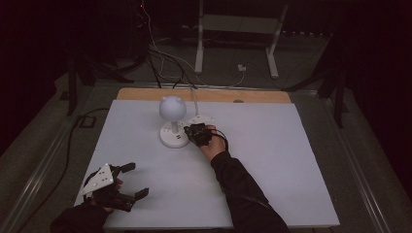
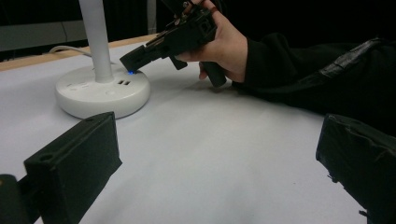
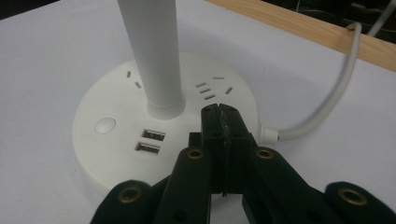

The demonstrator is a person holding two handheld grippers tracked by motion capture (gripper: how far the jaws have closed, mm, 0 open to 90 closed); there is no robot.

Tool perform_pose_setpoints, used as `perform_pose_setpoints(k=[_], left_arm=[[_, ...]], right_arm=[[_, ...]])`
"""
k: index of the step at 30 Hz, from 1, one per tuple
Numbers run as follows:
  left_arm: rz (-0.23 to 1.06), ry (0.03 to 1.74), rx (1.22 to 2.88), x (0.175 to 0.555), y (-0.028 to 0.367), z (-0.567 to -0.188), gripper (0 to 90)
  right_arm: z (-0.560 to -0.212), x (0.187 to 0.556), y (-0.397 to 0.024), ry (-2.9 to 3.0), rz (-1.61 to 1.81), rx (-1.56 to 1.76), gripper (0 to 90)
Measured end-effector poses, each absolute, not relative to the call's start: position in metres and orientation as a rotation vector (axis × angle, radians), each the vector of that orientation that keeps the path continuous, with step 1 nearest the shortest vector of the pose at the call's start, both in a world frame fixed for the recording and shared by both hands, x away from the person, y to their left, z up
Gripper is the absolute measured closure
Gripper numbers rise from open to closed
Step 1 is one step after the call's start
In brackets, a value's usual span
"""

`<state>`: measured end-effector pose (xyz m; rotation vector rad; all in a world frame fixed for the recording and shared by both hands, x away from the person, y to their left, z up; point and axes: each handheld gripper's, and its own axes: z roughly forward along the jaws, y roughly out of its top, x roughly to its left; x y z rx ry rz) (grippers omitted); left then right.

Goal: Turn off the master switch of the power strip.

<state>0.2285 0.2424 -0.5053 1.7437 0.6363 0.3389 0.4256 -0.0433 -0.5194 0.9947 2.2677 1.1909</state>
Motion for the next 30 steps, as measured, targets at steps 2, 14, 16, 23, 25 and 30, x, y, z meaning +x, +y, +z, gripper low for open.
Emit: perform_pose_setpoints(k=[2, 14, 16, 23, 25, 30], left_arm=[[0.339, 0.636, 1.746, 0.2284, 0.2422, -0.5053, 0.2], [0.339, 0.634, 1.748, 0.2282, 0.2417, -0.5052, 0.2], [0.339, 0.634, 1.749, 0.2284, 0.2418, -0.5053, 0.2], [0.339, 0.636, 1.750, 0.2285, 0.2418, -0.5055, 0.2], [0.340, 0.636, 1.751, 0.2286, 0.2418, -0.5055, 0.2], [0.339, 0.639, 1.749, 0.2288, 0.2419, -0.5057, 0.2]], right_arm=[[-0.5185, 0.4255, -0.0421, 2.274, 1.171, 0.985, 90.0], [-0.5185, 0.4252, -0.0418, 2.284, 1.154, 0.948, 90.0], [-0.5179, 0.4235, -0.0391, 2.279, 1.125, 0.923, 90.0], [-0.5163, 0.4231, -0.0351, 2.297, 1.056, 0.868, 90.0], [-0.5156, 0.4227, -0.0332, 2.297, 1.030, 0.852, 90.0], [-0.5161, 0.4229, -0.0342, 2.296, 1.042, 0.852, 90.0]])
